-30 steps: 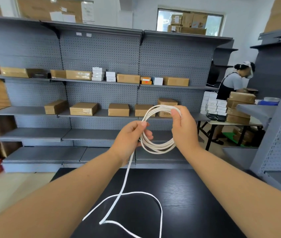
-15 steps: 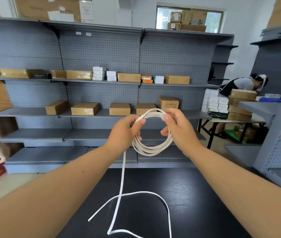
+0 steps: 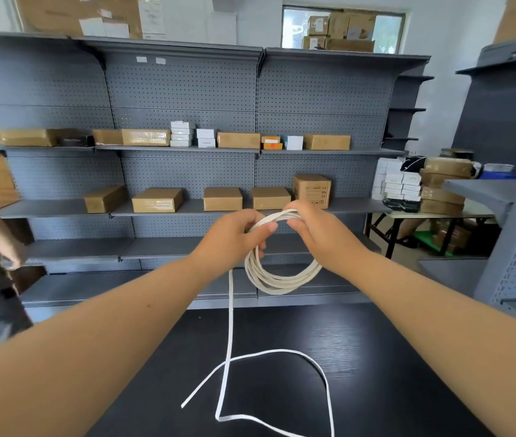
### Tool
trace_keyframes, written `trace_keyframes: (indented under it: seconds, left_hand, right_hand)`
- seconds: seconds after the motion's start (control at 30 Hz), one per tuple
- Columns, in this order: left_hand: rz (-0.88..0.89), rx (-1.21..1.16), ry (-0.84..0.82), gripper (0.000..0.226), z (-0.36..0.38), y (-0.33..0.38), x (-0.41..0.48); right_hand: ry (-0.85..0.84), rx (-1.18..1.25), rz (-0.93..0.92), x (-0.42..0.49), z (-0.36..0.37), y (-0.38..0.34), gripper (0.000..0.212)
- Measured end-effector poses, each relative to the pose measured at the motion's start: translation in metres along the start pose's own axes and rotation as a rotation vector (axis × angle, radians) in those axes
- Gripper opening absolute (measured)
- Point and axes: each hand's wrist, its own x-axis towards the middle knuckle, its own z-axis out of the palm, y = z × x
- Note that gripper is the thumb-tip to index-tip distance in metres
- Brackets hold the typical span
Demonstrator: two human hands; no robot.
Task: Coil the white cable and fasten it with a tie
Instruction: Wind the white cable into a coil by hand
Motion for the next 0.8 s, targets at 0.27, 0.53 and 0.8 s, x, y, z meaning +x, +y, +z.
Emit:
trace_keyframes:
  seconds: [0.27, 0.53, 0.8]
  left_hand:
    - [-0.122, -0.436, 0.033, 0.009, 0.012, -0.008, -0.006]
    - [-0.117, -0.513, 0.142, 0.009, 0.033, 0.003, -0.006]
    - [-0.104, -0.504, 0.255, 0.02, 0.059, 0.014, -0.004]
  right_hand:
    - [0.171, 0.099, 0.116, -0.001, 0.003, 0.005, 0.024]
    - [0.329, 0.203, 0.229, -0.01, 0.004, 0.013, 0.024]
    - [0.27, 0.284, 0.276, -0.024, -0.002, 0.018, 0.018]
